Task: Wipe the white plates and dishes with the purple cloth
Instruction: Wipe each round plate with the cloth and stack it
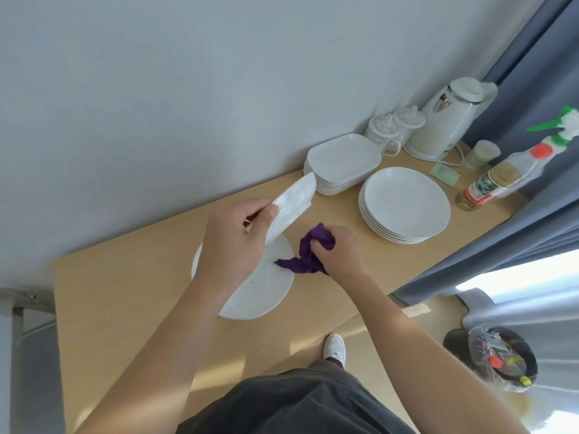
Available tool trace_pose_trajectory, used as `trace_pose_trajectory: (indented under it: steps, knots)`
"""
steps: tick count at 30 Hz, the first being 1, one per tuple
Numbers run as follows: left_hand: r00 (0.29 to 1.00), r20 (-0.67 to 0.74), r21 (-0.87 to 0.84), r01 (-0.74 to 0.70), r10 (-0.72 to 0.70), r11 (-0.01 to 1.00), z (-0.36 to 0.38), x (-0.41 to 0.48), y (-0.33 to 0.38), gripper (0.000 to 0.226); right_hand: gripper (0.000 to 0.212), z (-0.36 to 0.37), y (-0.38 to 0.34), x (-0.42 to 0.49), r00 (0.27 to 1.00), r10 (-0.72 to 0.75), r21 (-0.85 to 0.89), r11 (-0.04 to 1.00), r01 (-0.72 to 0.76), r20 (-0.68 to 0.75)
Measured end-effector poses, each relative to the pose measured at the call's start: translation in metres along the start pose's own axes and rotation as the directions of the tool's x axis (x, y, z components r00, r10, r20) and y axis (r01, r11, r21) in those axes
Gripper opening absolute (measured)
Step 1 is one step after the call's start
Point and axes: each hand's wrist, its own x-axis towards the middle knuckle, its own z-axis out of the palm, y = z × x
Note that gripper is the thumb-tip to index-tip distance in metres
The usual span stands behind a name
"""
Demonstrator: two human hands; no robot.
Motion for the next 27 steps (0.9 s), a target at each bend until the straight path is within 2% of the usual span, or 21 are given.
trace_pose_trajectory:
  steps: [2,4,6,8,10,14,17,19,20,22,25,27]
  knots:
    - [1.0,-0.022,0.044,-0.008,0.009,0.999,0.022,0.005,0.004,0.024,0.024,-0.016,0.01,0.008,0.997,-0.012,-0.049,0.999,0.015,0.073]
    - [0.997,-0.049,0.111,-0.048,0.053,0.993,0.047,0.012,0.008,0.024,0.031,-0.042,0.013,0.016,0.999,0.013,0.011,1.0,-0.014,0.038]
    - [0.988,-0.041,0.211,-0.137,0.149,0.968,0.074,0.02,0.015,0.025,0.031,-0.075,0.007,0.026,0.997,0.059,0.2,0.979,-0.05,-0.041]
    - [0.965,-0.001,0.306,-0.248,0.261,0.919,0.105,0.026,0.021,0.019,0.039,-0.11,0.0,0.036,0.991,0.129,0.415,0.904,-0.102,-0.038]
    - [0.932,0.064,0.387,-0.354,0.358,0.852,0.136,0.031,0.028,0.017,0.045,-0.138,0.001,0.044,0.988,0.152,0.467,0.874,-0.131,-0.009]
    - [0.879,0.177,0.417,-0.475,0.443,0.775,0.19,0.038,0.043,0.025,0.017,-0.176,0.026,0.061,0.979,0.203,0.487,0.854,-0.184,0.014]
    - [0.871,0.256,0.408,-0.491,0.42,0.77,0.22,0.044,0.046,0.026,0.015,-0.197,0.049,0.075,0.973,0.231,0.445,0.871,-0.208,0.003]
    - [0.897,0.305,0.381,-0.422,0.319,0.823,0.235,0.049,0.05,0.025,0.015,-0.211,0.062,0.083,0.974,0.228,0.421,0.885,-0.2,-0.017]
    - [0.922,0.309,0.352,-0.337,0.232,0.873,0.239,0.052,0.052,0.026,0.016,-0.219,0.067,0.086,0.974,0.224,0.419,0.887,-0.194,-0.023]
    - [0.974,0.211,0.293,-0.149,0.088,0.944,0.243,0.063,0.051,0.033,0.021,-0.232,0.08,0.092,0.975,0.218,0.413,0.892,-0.184,-0.038]
    - [0.999,-0.04,0.439,0.017,0.001,0.899,0.243,0.08,0.038,0.027,0.031,-0.25,0.099,0.1,0.973,0.219,0.419,0.892,-0.173,-0.066]
    - [0.986,-0.113,0.545,0.162,-0.119,0.823,0.242,0.089,0.026,0.031,0.033,-0.259,0.108,0.101,0.977,0.195,0.402,0.904,-0.142,-0.092]
